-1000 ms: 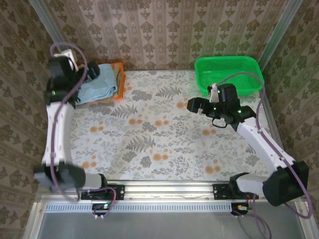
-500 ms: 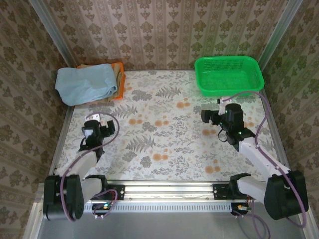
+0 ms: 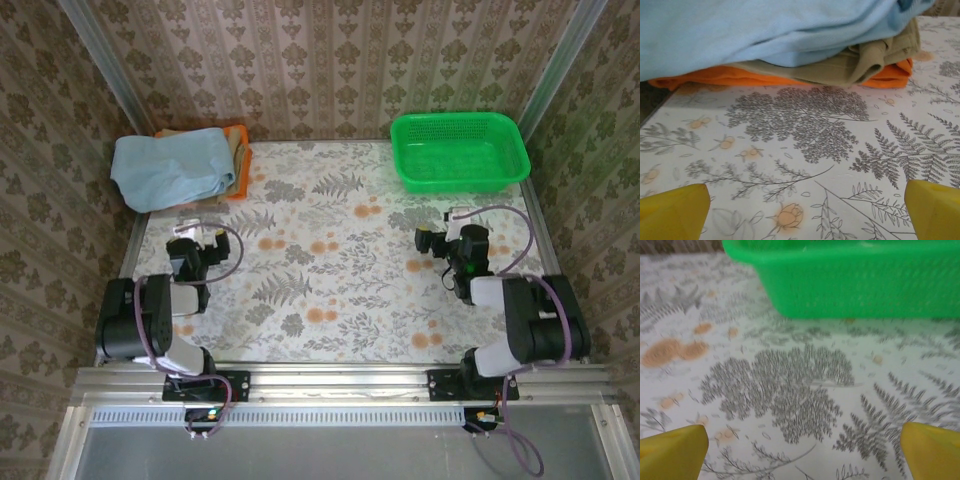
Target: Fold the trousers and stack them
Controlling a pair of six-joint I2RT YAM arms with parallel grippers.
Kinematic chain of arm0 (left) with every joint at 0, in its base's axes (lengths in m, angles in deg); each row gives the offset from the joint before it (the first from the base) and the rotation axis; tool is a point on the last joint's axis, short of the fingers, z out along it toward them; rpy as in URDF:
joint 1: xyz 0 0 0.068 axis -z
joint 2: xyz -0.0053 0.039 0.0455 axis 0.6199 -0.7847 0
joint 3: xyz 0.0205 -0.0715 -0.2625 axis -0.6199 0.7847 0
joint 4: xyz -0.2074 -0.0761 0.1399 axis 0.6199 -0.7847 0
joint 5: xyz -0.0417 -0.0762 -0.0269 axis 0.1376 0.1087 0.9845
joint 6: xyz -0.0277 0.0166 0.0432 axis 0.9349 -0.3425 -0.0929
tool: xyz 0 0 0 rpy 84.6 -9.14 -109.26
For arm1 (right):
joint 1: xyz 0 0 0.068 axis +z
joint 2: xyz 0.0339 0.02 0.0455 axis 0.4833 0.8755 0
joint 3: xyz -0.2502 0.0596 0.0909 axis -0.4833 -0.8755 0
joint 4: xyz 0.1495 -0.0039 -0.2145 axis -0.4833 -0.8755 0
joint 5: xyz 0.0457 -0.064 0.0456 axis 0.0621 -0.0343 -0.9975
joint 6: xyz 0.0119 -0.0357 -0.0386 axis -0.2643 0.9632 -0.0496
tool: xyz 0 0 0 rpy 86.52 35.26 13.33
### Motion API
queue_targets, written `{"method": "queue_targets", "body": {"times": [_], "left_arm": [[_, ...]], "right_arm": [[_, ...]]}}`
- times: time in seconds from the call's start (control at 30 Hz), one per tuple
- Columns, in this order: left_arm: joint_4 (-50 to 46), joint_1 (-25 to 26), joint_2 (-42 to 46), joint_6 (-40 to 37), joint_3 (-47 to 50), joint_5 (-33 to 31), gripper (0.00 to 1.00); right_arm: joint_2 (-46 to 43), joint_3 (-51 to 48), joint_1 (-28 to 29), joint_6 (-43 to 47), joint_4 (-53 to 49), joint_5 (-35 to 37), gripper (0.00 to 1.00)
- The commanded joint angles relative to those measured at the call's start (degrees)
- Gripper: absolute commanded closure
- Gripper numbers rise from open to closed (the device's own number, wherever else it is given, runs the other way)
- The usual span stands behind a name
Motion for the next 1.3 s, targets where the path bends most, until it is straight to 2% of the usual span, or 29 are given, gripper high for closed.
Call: {"method": "queue_targets", "body": {"times": [0.0,0.03,0.13,0.6,1.03,1.27], "left_arm": [[1.18,0.41,0.08,-1.47,-2.6,2.05,0.0],[2.12,0.75,-1.02,-2.47,-3.18,1.92,0.0],[1.07,1.38,-1.13,-3.13,-3.79,1.37,0.0],[-0.74,2.2,-1.04,-4.17,-4.69,0.59,0.0],[-3.31,2.64,-1.08,-6.04,-6.15,3.91,0.0],[-3.12,2.79,-1.11,-6.13,-5.95,3.71,0.0]], "right_arm": [[0.61,2.23,-0.39,0.8,2.76,0.02,0.0],[1.66,1.85,-0.4,0.34,5.4,0.63,0.0],[1.46,2.31,-0.15,-0.19,4.06,2.78,0.0],[1.24,2.27,0.03,-0.02,3.68,3.09,0.0],[1.28,2.31,0.03,-0.07,3.59,3.26,0.0],[1.21,2.3,0.03,-0.04,3.59,3.26,0.0]]}}
